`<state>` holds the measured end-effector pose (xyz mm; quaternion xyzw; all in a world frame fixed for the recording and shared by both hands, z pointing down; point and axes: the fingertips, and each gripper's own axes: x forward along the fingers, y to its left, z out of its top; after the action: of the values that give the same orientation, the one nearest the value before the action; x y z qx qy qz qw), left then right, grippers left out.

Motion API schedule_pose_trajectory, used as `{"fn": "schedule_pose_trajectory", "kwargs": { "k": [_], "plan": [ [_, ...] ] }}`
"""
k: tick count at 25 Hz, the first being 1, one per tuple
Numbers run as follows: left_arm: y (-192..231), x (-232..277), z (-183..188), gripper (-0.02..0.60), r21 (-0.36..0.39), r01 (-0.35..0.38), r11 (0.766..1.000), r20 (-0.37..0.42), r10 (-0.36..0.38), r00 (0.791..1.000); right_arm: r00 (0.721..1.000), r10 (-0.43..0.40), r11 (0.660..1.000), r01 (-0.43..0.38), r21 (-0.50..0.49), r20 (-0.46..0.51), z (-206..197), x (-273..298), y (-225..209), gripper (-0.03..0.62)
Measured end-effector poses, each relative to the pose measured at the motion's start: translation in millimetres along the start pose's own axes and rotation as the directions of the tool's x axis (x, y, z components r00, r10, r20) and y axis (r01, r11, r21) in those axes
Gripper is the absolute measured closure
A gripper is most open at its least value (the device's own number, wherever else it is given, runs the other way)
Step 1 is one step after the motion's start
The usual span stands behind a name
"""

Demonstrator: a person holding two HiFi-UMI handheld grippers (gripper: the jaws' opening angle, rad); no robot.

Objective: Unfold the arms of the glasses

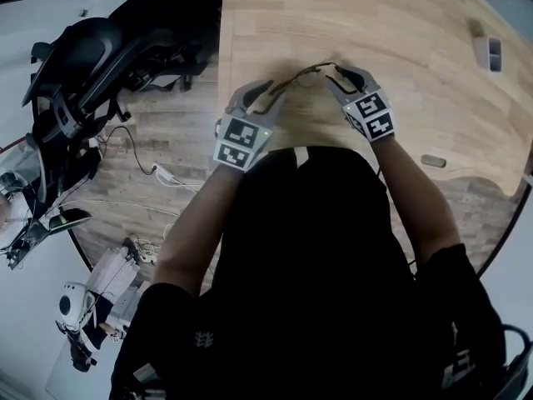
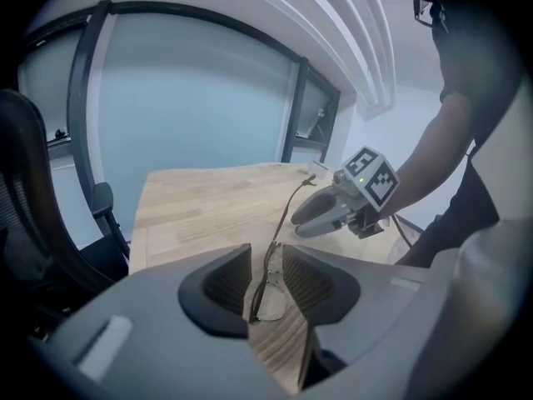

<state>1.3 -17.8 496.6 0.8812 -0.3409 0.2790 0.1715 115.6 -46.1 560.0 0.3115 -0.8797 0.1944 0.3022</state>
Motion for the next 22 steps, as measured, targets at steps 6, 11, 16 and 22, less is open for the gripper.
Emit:
{"fn": "schedule_pose_trajectory", "kwargs": {
  "k": [6,11,16,22],
  "plan": [
    [3,33,-34,0.462,0.007,0.041,0.999,-0.078,-0.041,0.996,1.000,0.024,1.000,-0.024,-0.012,-0.004,-17,-6,23,0.471],
    [5,54,-56,0.472,-0.015,0.048,0.999,-0.126,-0.049,0.991,0.998,0.057,0.998,-0.057,0.020,-0.022,-28,0,37,0.471],
    [4,73,-59,0.472,-0.012,0.079,0.997,-0.154,-0.080,0.985,0.997,0.076,0.996,-0.075,0.038,-0.026,-32,2,42,0.471],
    [0,77,-59,0.548,-0.002,0.105,0.994,-0.182,-0.103,0.978,0.998,0.067,0.996,-0.066,0.053,-0.011,-26,2,35,0.471]
  ]
}}
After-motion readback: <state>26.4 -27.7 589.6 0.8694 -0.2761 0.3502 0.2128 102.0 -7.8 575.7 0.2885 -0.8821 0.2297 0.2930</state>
